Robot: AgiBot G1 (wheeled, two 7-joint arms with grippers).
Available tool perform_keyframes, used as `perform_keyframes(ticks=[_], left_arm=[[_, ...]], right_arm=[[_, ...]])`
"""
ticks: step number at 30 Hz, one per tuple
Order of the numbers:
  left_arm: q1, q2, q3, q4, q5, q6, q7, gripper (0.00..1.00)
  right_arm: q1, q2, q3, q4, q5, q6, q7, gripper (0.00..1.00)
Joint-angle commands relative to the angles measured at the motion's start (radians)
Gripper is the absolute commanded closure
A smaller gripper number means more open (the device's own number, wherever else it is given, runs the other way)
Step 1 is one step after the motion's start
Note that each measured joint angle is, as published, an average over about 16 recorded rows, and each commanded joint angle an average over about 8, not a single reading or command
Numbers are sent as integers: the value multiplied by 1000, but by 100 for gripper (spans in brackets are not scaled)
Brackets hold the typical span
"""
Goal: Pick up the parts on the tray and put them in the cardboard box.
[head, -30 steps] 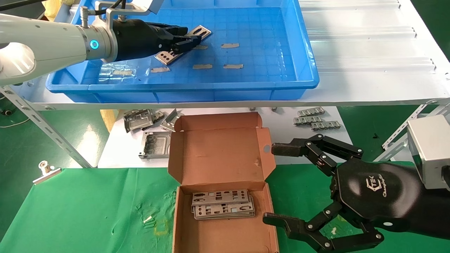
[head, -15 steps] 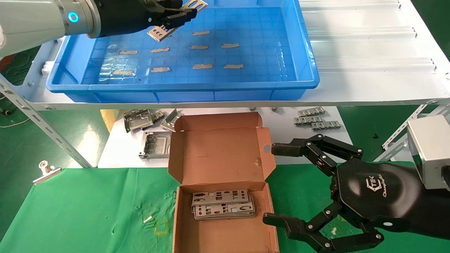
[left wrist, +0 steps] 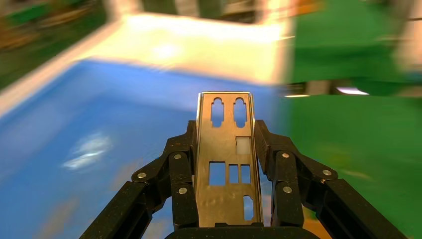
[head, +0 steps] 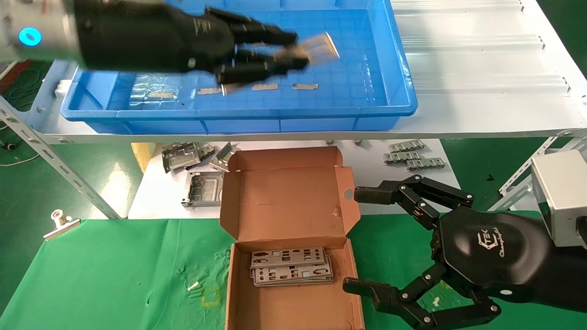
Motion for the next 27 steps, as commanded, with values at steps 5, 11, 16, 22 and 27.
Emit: perform_keyframes(ticks=[5, 11, 16, 22, 27], left_arm=[[60, -46, 22, -106, -59, 130, 5, 100], [187, -143, 118, -358, -181, 125, -80, 100], [293, -208, 194, -495, -231, 91, -114, 100], [431, -177, 233, -477, -207, -13, -69, 100], [547, -116, 244, -428, -174, -136, 69, 100]], right_arm=[[0, 0, 0, 0, 0, 0, 0, 0], [0, 0, 0, 0, 0, 0, 0, 0], [0, 0, 0, 0, 0, 0, 0, 0], [0, 0, 0, 0, 0, 0, 0, 0], [0, 0, 0, 0, 0, 0, 0, 0]])
